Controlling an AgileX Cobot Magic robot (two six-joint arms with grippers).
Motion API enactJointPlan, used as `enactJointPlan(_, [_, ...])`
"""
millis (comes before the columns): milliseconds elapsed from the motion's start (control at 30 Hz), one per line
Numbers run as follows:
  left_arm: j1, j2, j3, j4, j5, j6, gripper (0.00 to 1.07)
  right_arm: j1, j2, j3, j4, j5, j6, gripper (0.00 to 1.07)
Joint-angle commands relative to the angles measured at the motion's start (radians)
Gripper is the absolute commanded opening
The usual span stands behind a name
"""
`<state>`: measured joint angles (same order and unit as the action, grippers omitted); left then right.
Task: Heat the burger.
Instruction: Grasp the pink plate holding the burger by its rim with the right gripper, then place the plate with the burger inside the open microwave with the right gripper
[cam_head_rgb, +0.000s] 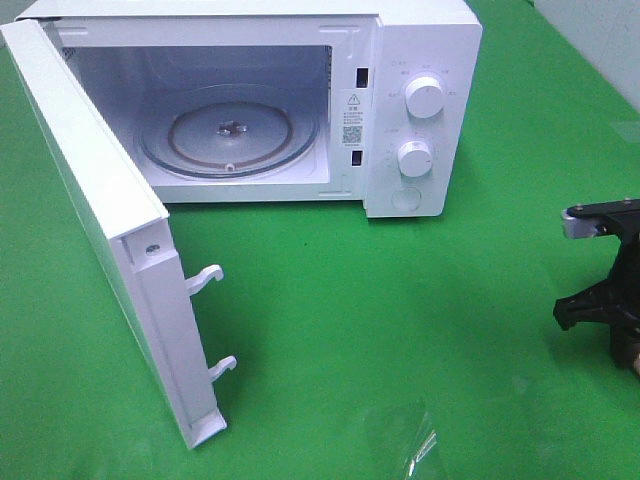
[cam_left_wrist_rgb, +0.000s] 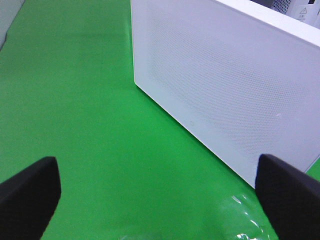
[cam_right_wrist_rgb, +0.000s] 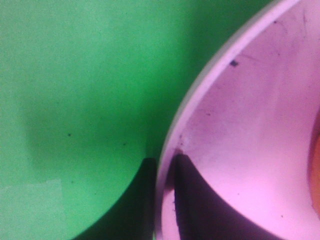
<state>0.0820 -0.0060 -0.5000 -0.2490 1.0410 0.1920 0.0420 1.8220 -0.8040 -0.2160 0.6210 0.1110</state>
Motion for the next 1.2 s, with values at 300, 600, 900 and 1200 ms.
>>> enactJointPlan(300, [-0.007,-0.019,0.002,-0.003,0.000,-0.006,0.98,0.082,-0.038,0.020,-0.205,0.055,0.223,0.00])
enactJointPlan(600, [-0.007,-0.019,0.002,-0.003,0.000,-0.006,0.98,0.161,-0.077,0.037,-0.318,0.106,0.324,0.00])
enactJointPlan(900, [-0.007,-0.019,0.002,-0.003,0.000,-0.006,0.98,0.264,-0.077,0.073,-0.430,0.150,0.466,0.00])
enactJointPlan(1200, [-0.007,-0.019,0.002,-0.003,0.000,-0.006,0.98,0.348,-0.077,0.073,-0.468,0.223,0.484,0.00])
